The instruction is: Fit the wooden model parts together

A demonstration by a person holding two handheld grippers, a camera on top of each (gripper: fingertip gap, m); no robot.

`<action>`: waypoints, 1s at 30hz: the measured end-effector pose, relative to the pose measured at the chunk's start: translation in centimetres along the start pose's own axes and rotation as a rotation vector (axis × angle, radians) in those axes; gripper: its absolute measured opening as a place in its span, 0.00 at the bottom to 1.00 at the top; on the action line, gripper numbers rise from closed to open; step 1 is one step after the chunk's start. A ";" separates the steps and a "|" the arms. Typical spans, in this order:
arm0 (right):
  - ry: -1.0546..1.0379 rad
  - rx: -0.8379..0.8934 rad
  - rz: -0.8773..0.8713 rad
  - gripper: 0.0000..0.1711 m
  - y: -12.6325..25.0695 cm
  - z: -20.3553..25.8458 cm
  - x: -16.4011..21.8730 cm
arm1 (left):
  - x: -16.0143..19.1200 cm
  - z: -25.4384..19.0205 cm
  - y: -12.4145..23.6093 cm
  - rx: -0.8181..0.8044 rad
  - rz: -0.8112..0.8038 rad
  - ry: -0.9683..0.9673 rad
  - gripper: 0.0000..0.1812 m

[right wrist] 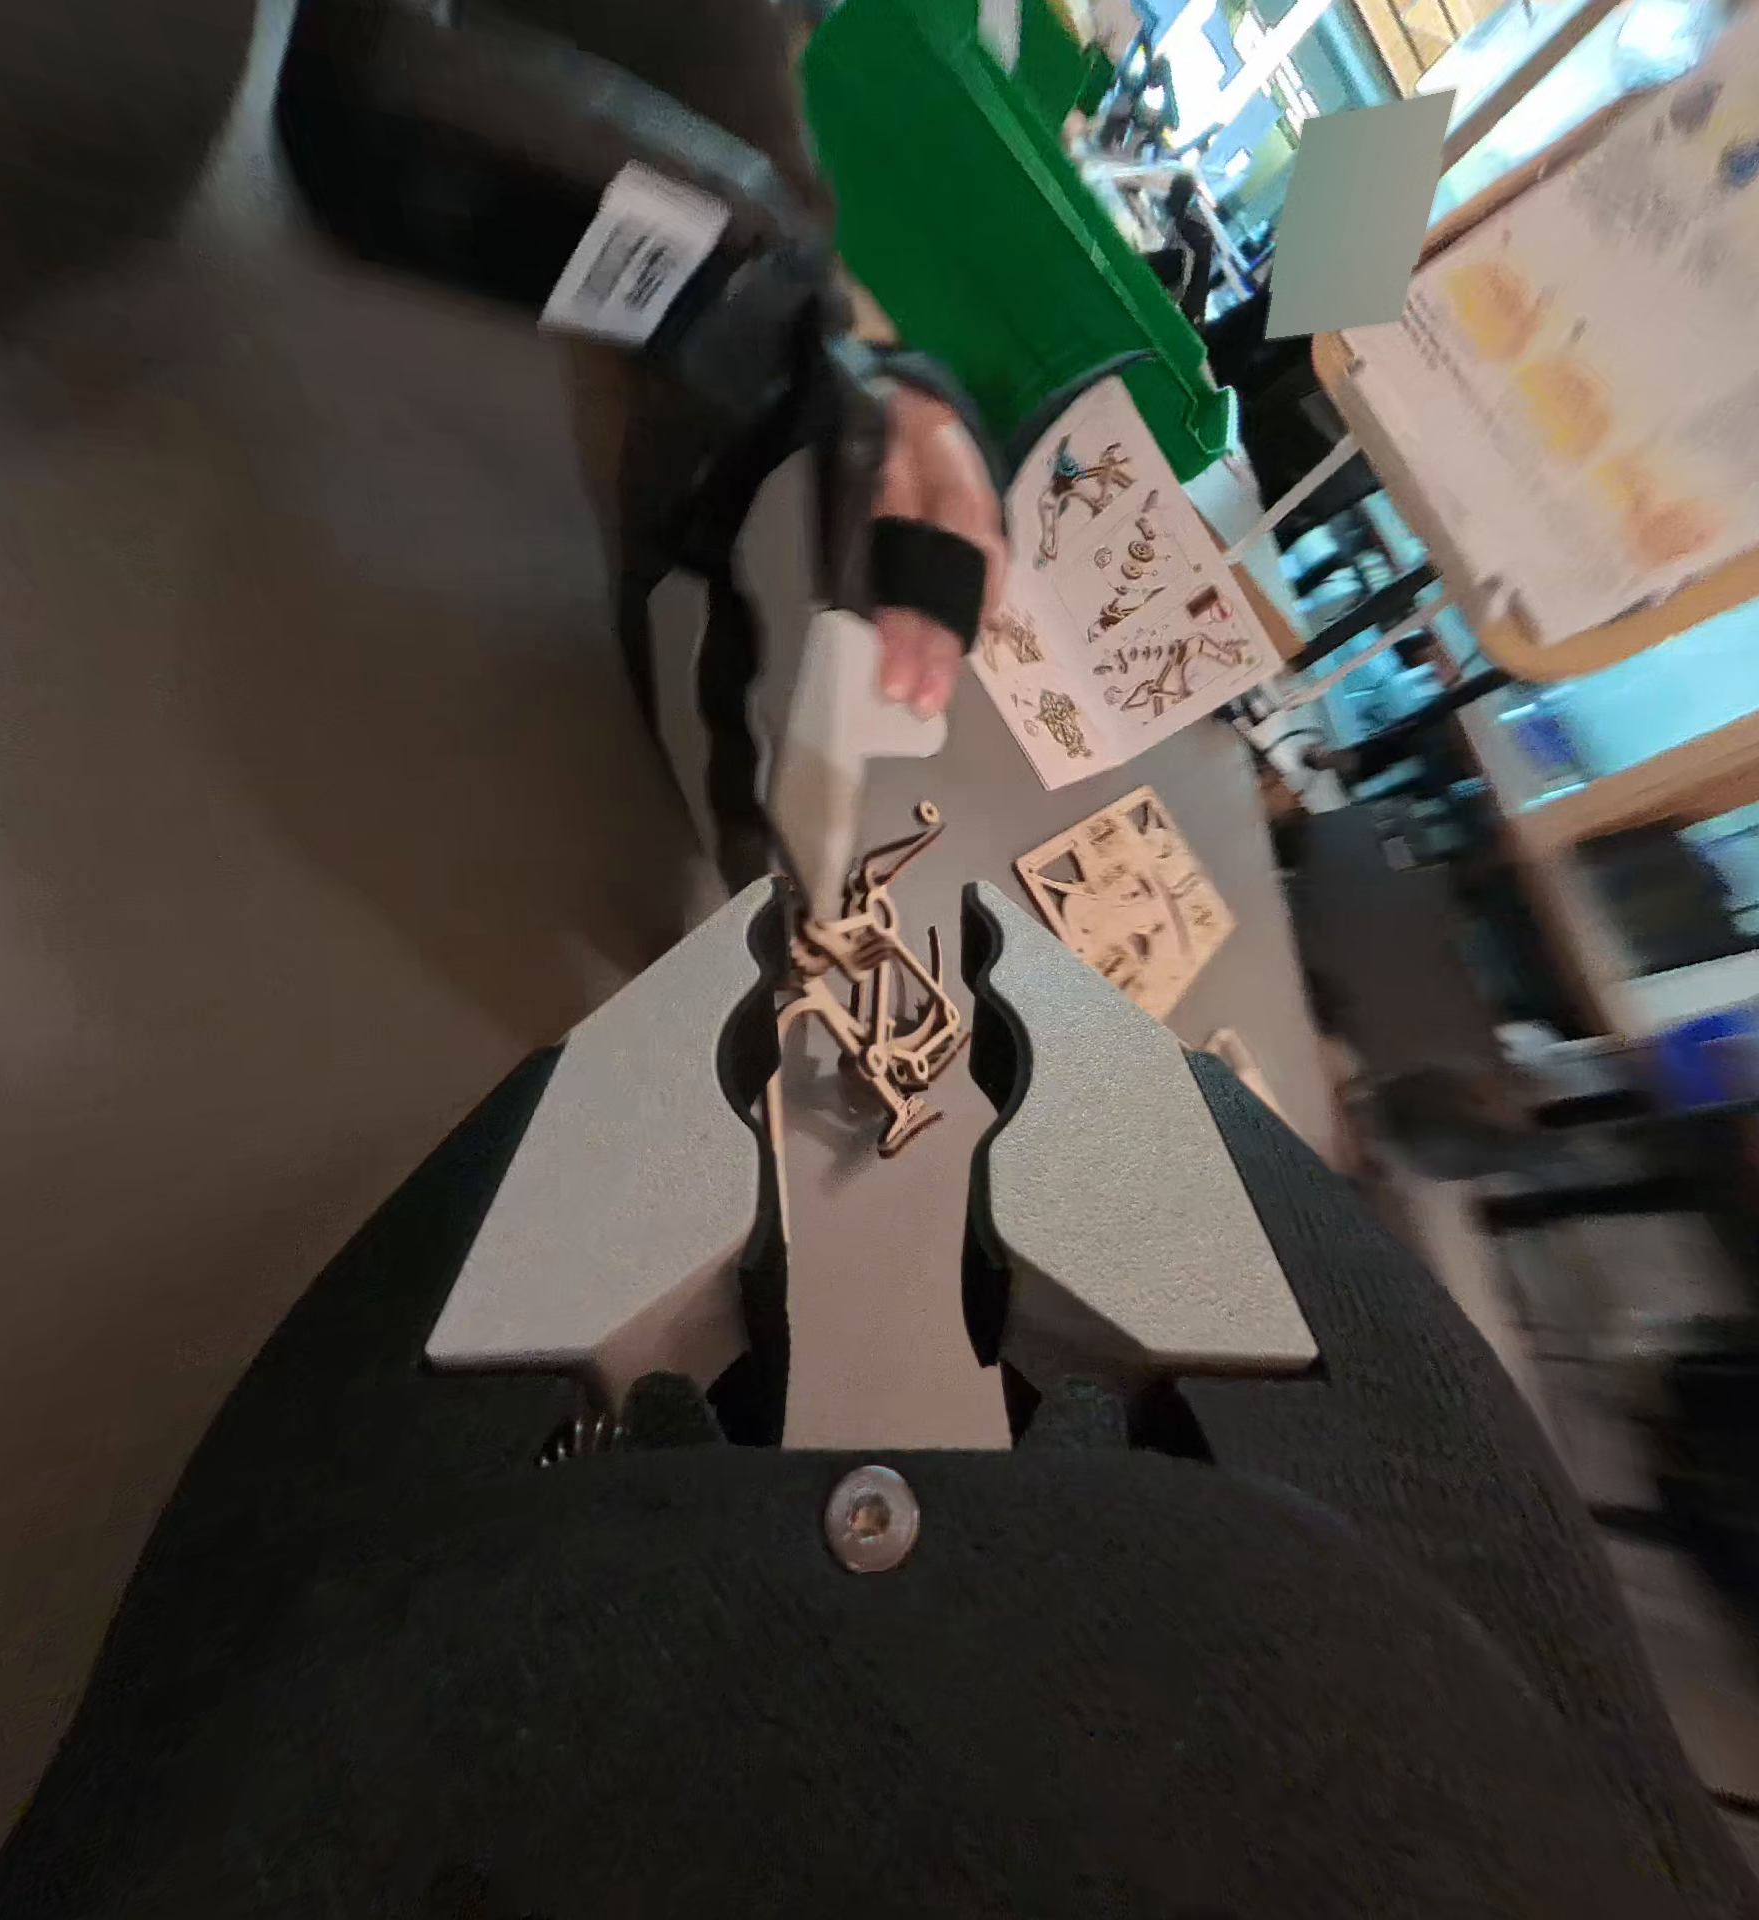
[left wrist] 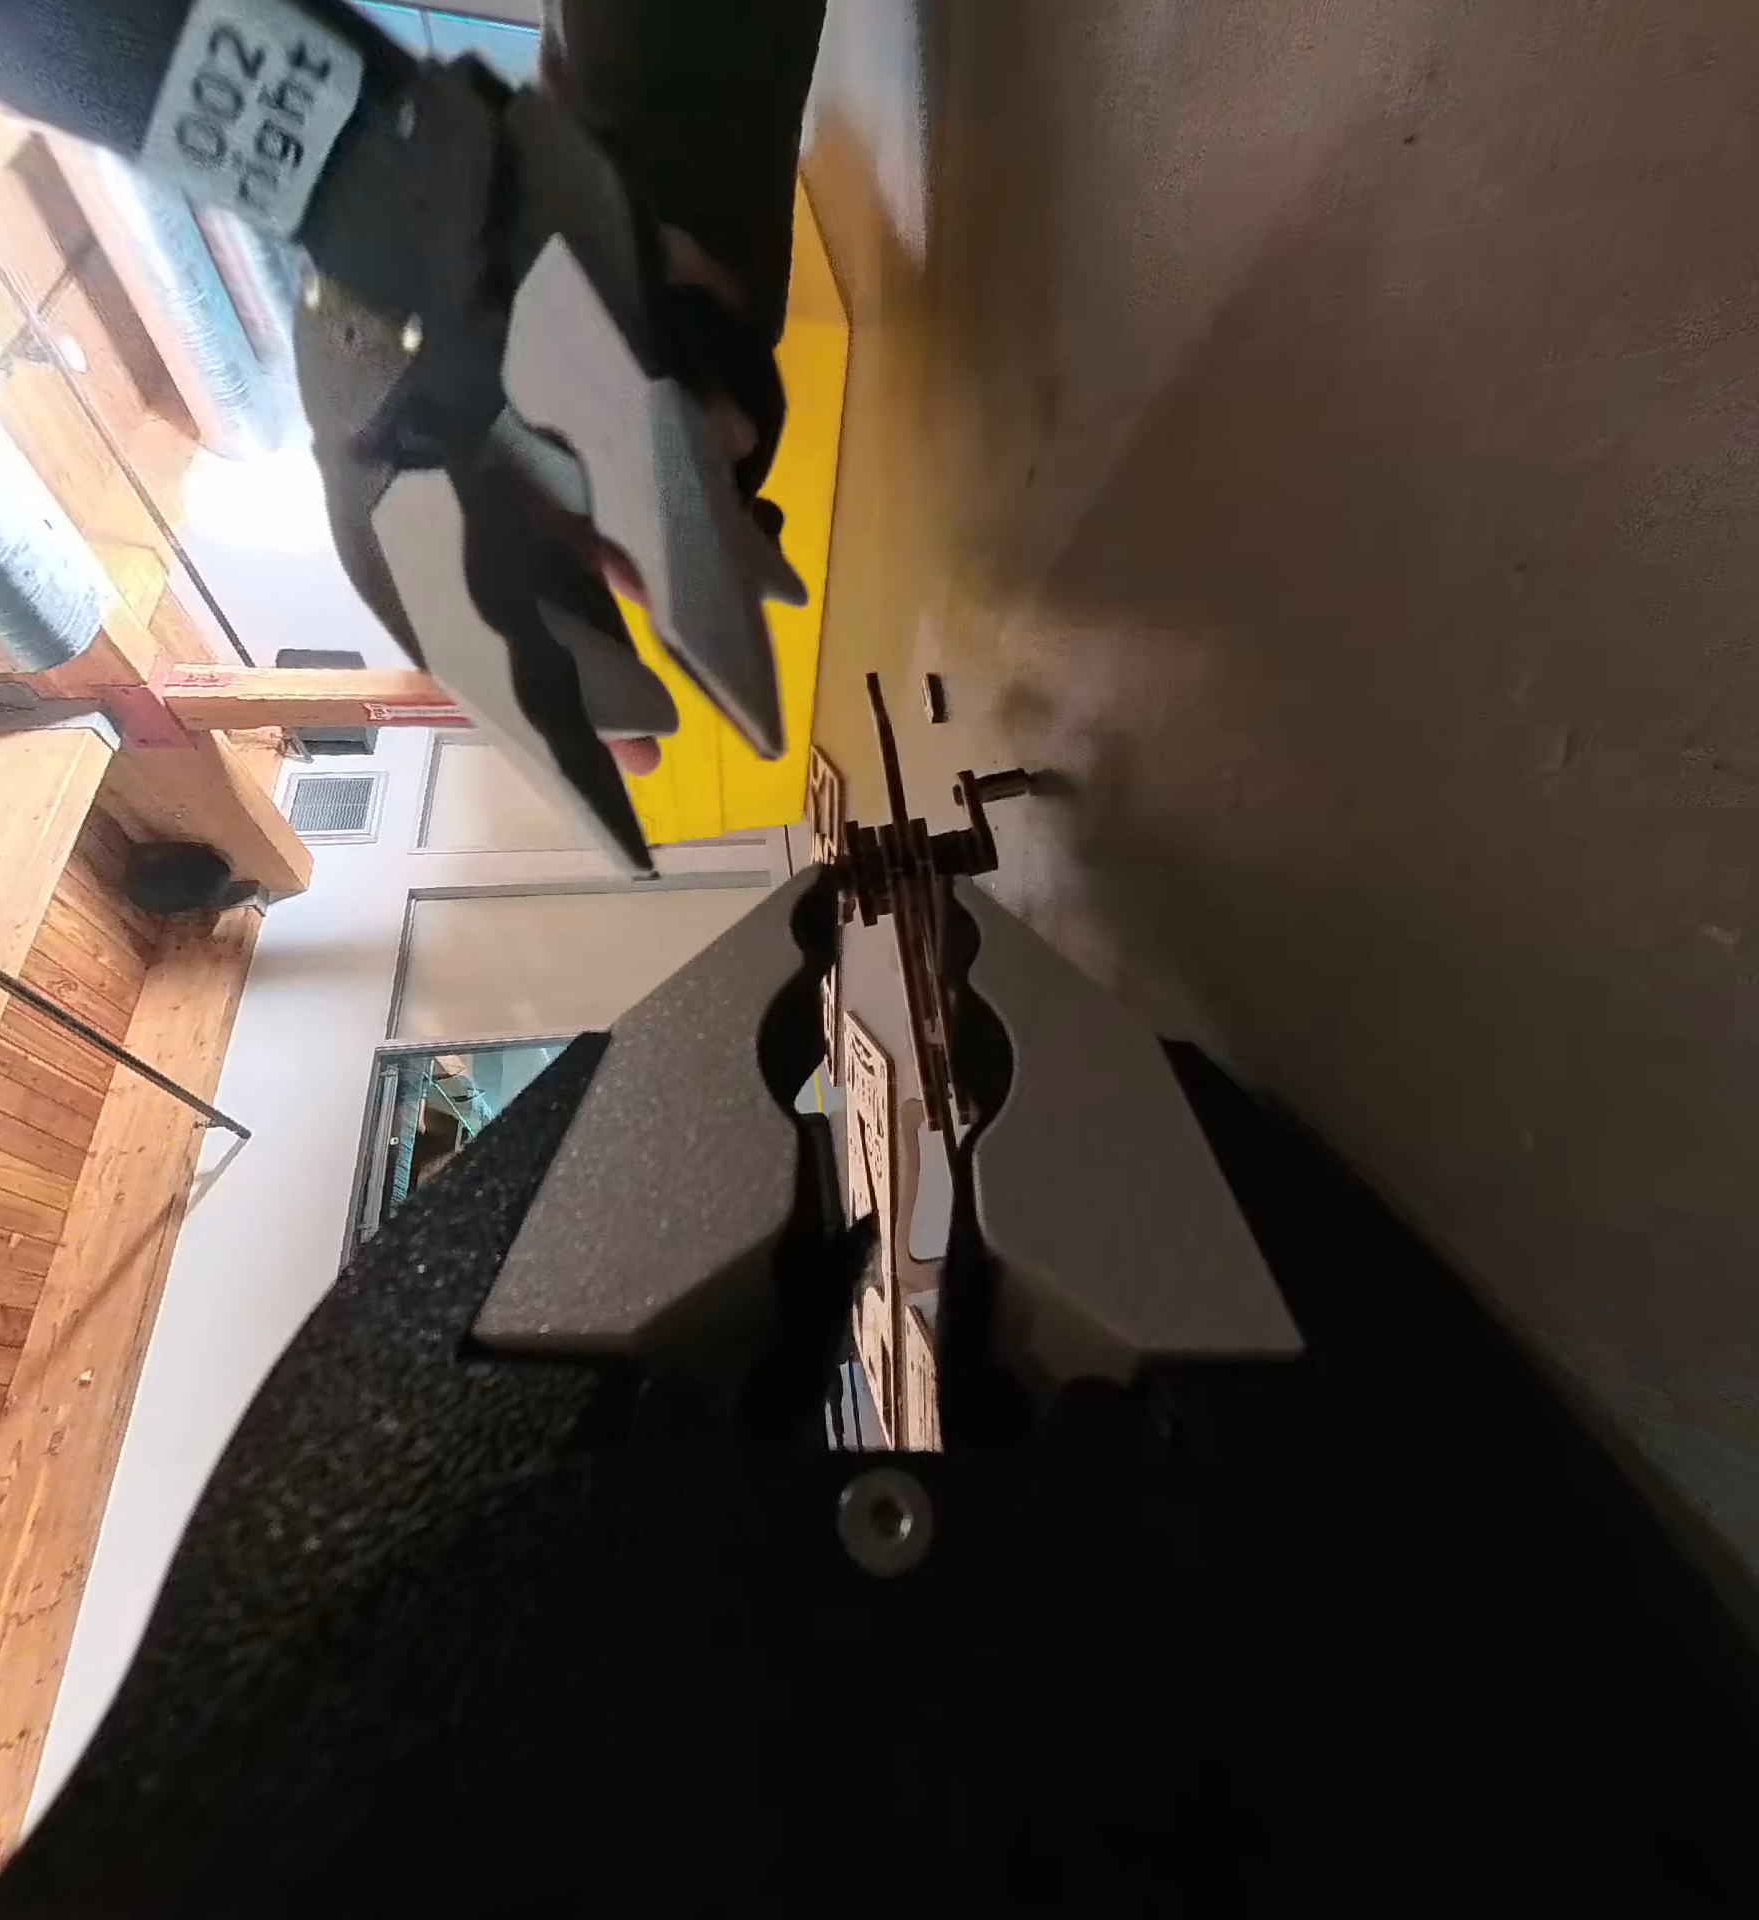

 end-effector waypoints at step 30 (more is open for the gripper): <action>0.632 0.114 0.305 0.10 -2.2 3.6 -0.5 | 0.3 0.8 0.3 0.009 -0.028 0.109 0.09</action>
Point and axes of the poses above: each gripper's, where its closed fingertips meet, y back along the fingers, x out of its underside, z = x × y across the jaws, the point moved 10 cm from there along y, back along the fingers, and after that the axes turned 13 degrees about y, right-handed, at the moved point
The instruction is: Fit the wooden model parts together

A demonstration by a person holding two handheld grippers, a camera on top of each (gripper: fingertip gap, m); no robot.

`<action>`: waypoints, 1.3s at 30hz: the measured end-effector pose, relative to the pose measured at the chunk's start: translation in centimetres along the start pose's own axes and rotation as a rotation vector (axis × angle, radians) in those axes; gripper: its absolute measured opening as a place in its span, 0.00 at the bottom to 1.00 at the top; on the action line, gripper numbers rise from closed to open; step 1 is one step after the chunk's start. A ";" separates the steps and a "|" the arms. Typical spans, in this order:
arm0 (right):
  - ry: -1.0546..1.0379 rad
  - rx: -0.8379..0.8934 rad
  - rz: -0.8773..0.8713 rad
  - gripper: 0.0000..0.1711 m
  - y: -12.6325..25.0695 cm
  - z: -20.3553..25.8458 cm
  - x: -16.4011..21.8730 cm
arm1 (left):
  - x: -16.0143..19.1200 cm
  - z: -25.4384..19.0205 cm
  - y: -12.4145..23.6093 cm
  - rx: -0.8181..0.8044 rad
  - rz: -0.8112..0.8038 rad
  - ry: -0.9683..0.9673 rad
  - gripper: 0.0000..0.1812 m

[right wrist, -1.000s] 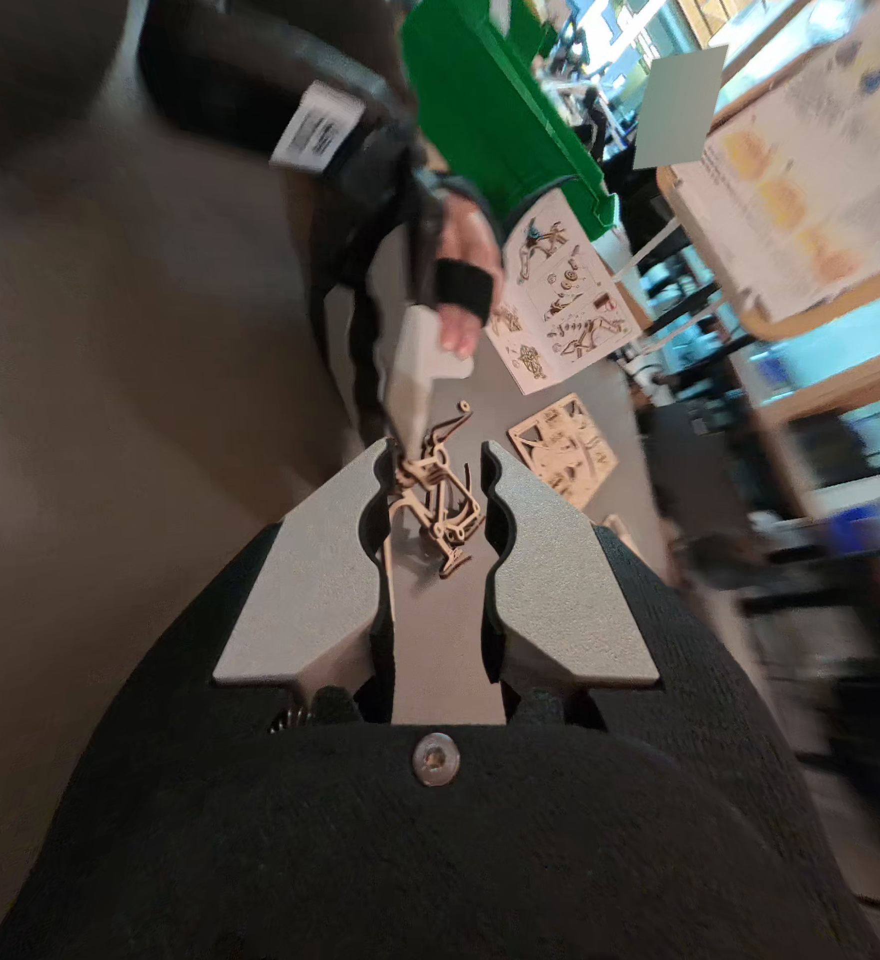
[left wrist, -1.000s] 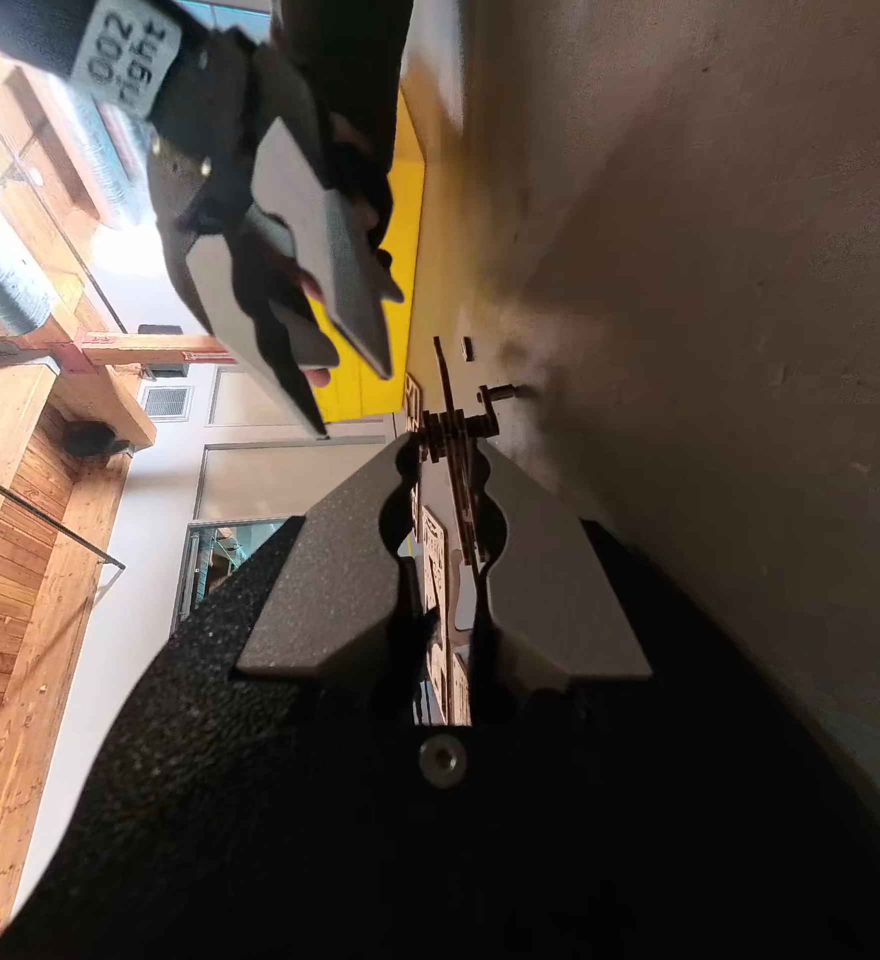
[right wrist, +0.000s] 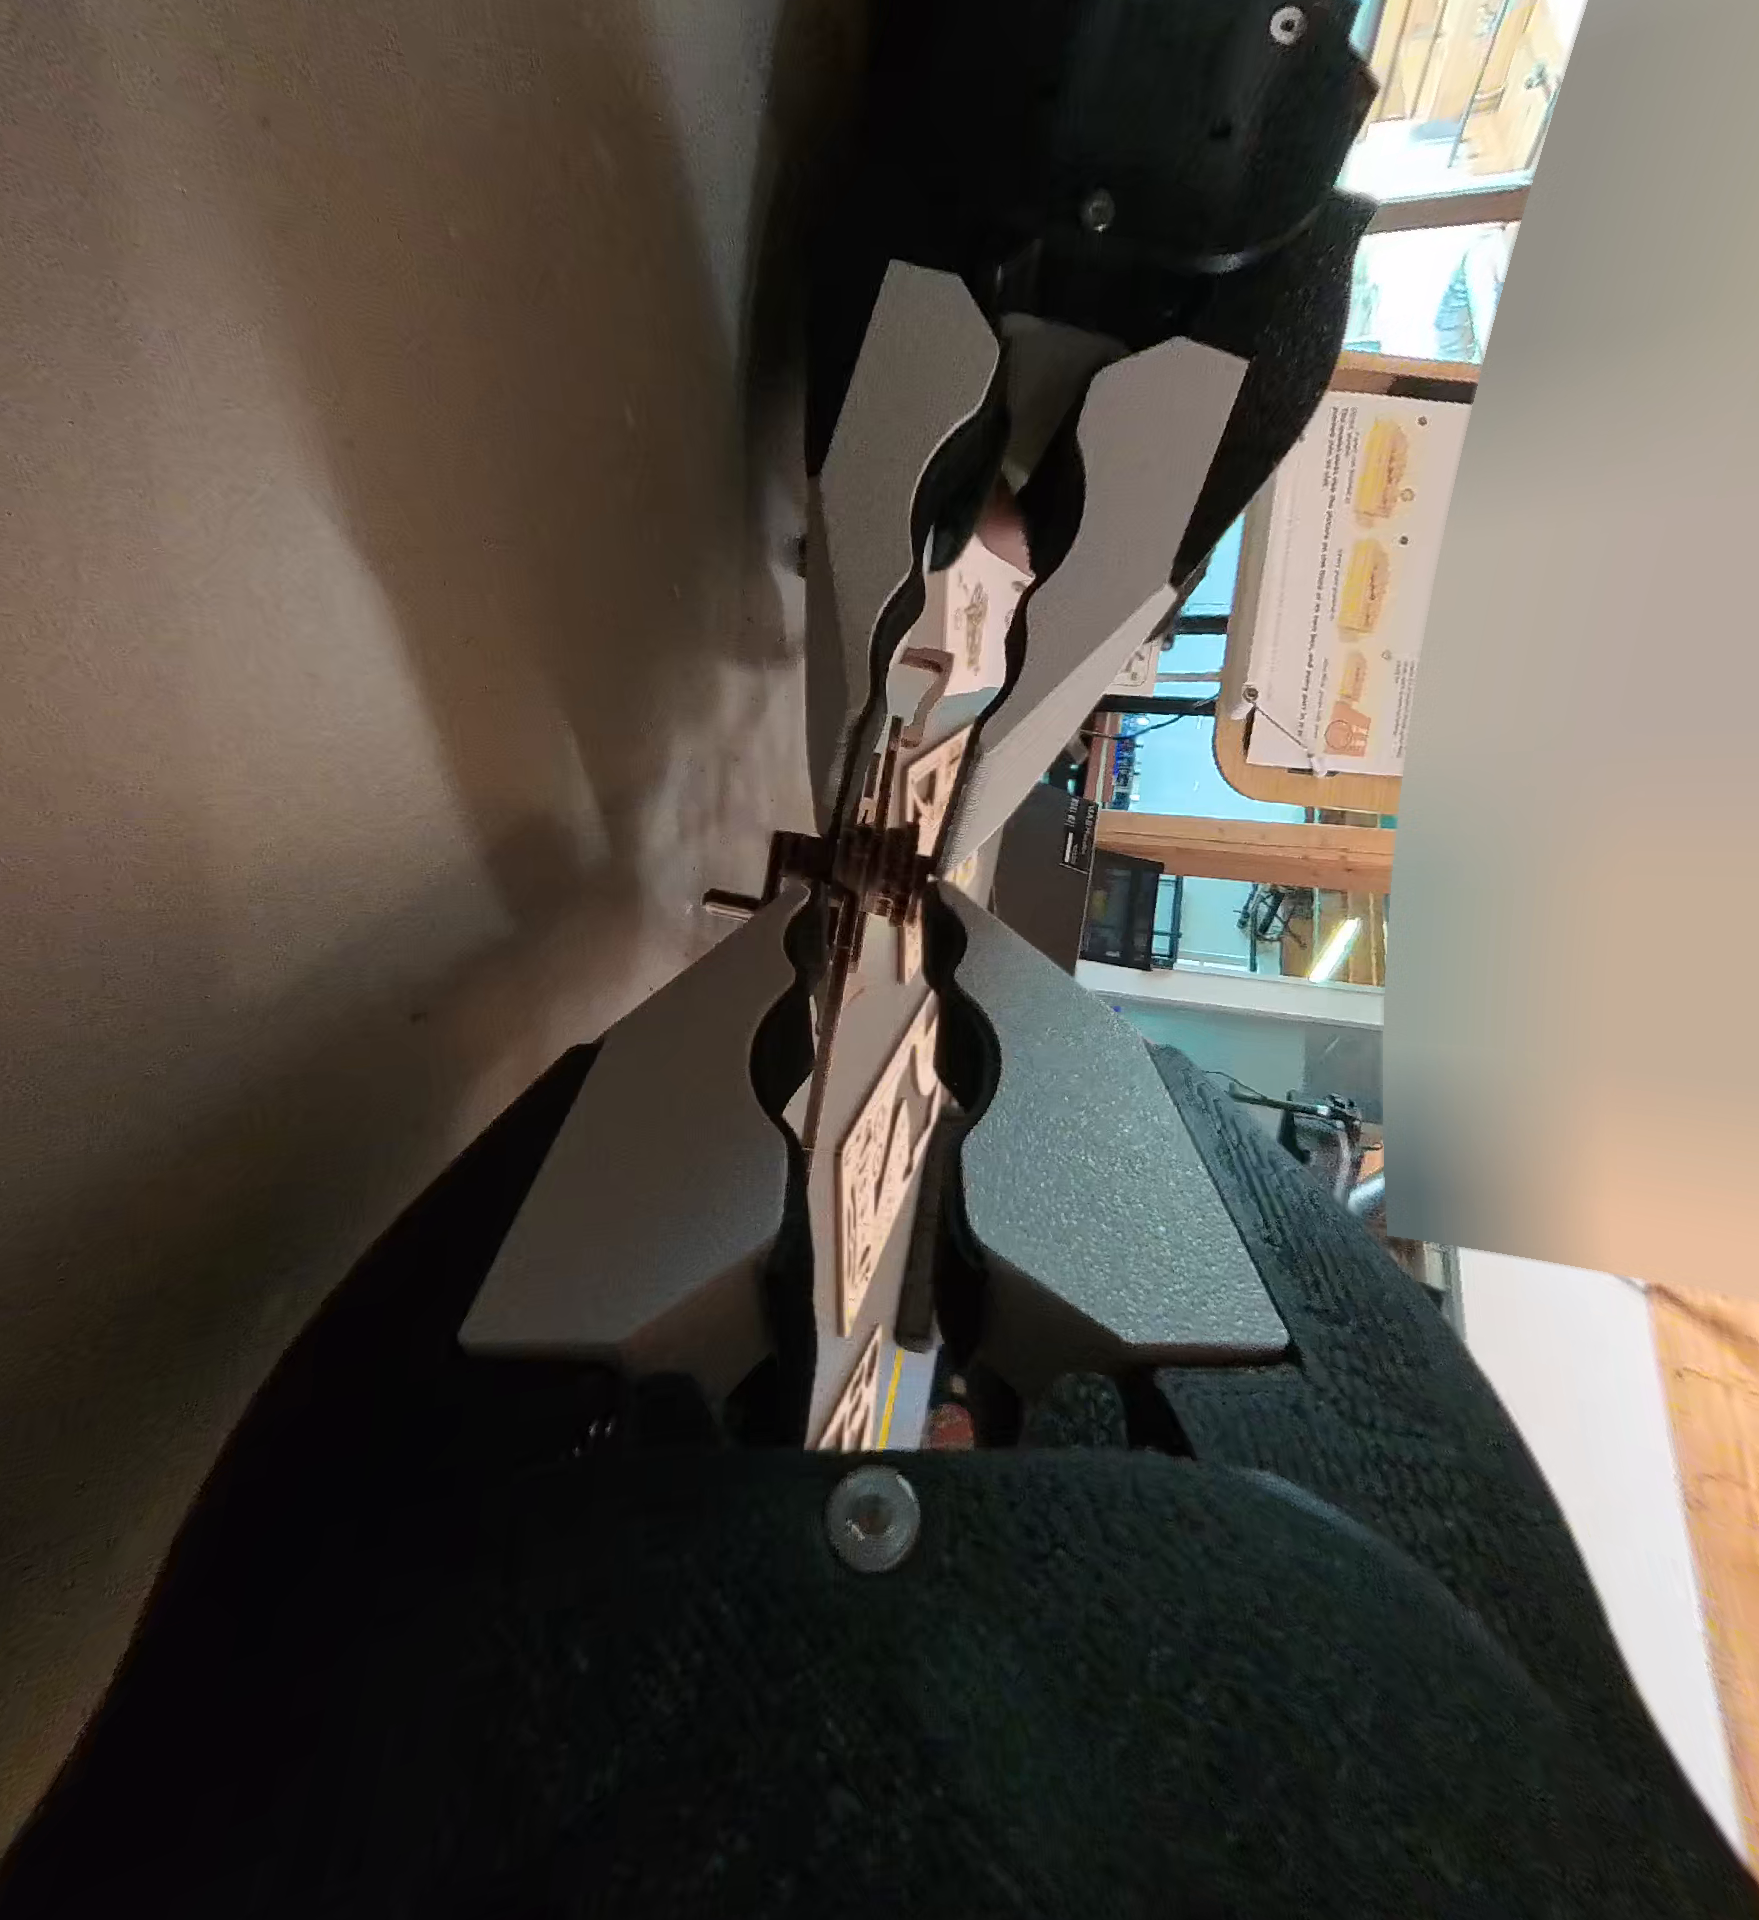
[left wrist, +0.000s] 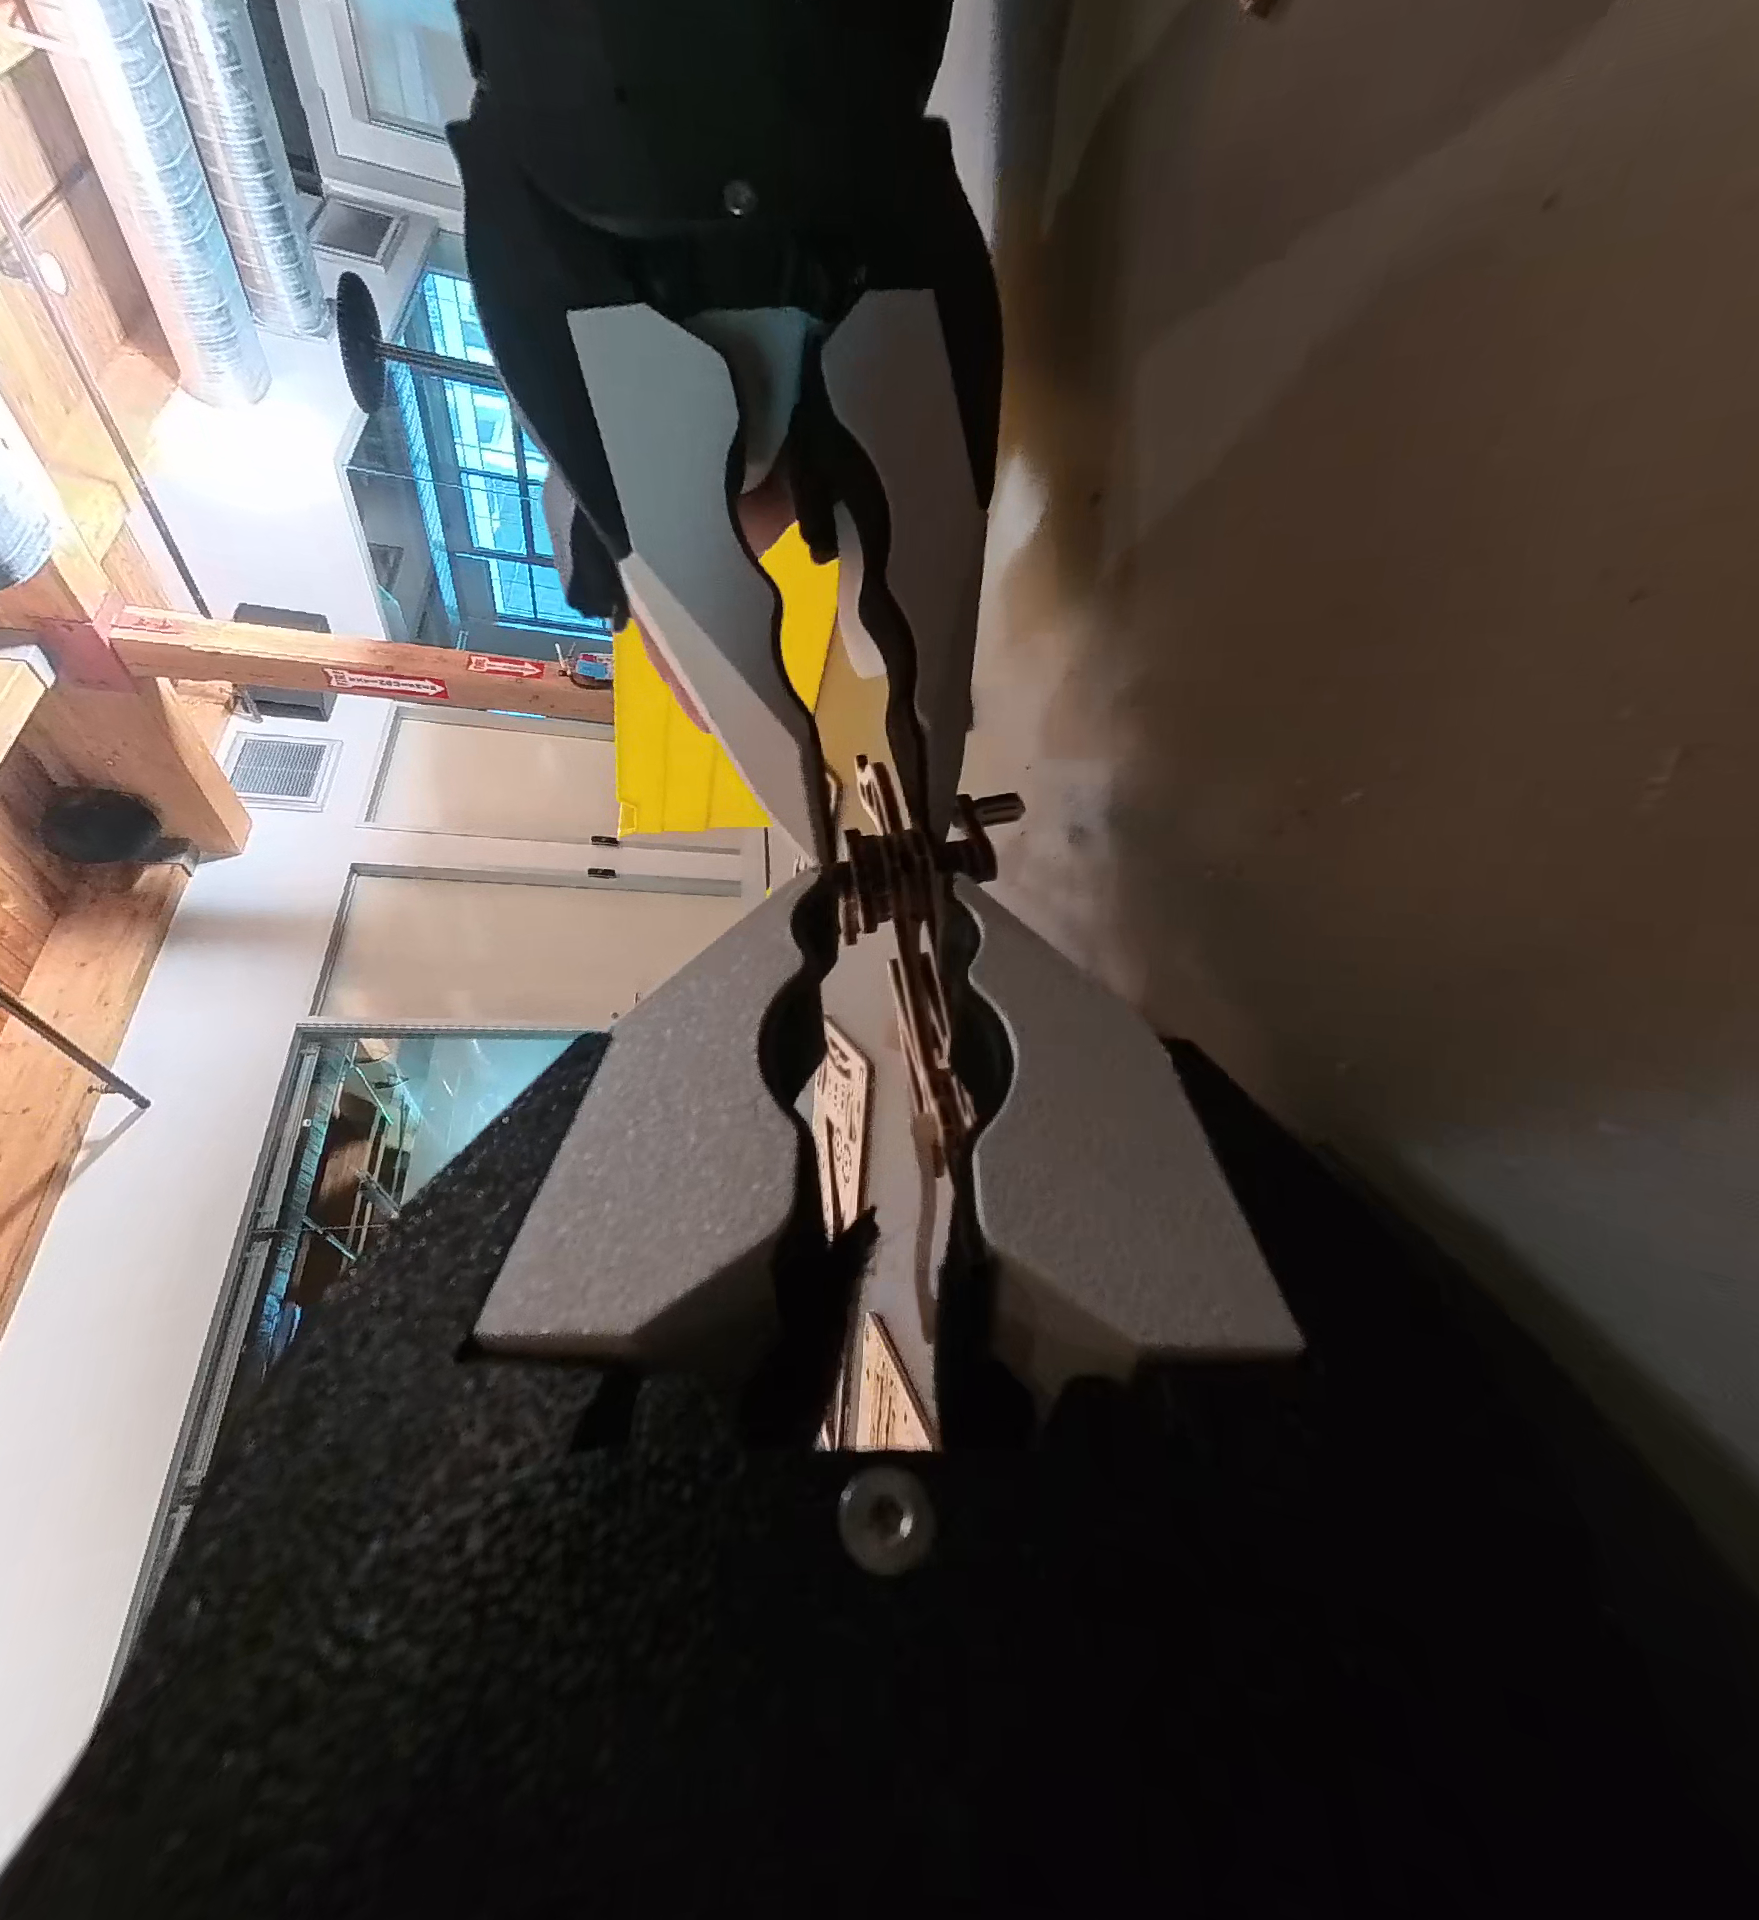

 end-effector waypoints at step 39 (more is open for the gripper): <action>-0.074 -0.007 -0.014 0.08 0.2 0.0 -0.2 | 0.0 0.1 0.1 0.028 0.061 0.038 0.07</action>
Point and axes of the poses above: each gripper's, where its closed fingertips meet, y back along the fingers, x out of its underside, z = x × y across the jaws, the point moved 10 cm from there along y, back along the fingers, and after that the axes turned 13 degrees about y, right-handed, at the moved point
